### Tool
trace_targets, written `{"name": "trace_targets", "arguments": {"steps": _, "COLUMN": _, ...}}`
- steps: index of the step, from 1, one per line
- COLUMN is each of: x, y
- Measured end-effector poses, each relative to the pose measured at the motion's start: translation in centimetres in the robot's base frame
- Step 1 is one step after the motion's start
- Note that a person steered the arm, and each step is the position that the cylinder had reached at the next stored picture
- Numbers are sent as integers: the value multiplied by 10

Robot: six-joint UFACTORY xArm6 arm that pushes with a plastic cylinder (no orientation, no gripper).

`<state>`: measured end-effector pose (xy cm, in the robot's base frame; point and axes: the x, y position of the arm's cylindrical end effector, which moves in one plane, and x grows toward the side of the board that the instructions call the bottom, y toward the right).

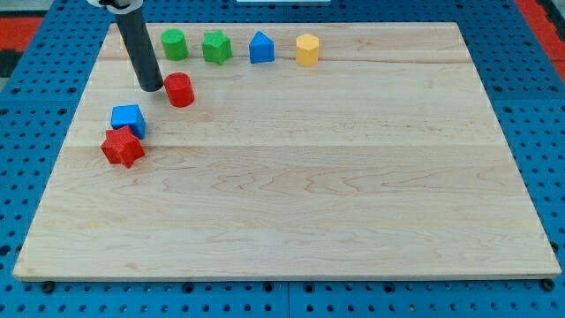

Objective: Place red circle to the bottom of the yellow hexagon

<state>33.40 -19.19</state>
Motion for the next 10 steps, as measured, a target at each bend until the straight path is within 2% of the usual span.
{"name": "trace_targets", "arguments": {"steps": 5, "x": 3, "y": -29}}
{"name": "trace_targets", "arguments": {"steps": 6, "x": 23, "y": -4}}
{"name": "trace_targets", "arguments": {"steps": 7, "x": 15, "y": 33}}
{"name": "trace_targets", "arguments": {"steps": 8, "x": 8, "y": 24}}
{"name": "trace_targets", "arguments": {"steps": 10, "x": 7, "y": 97}}
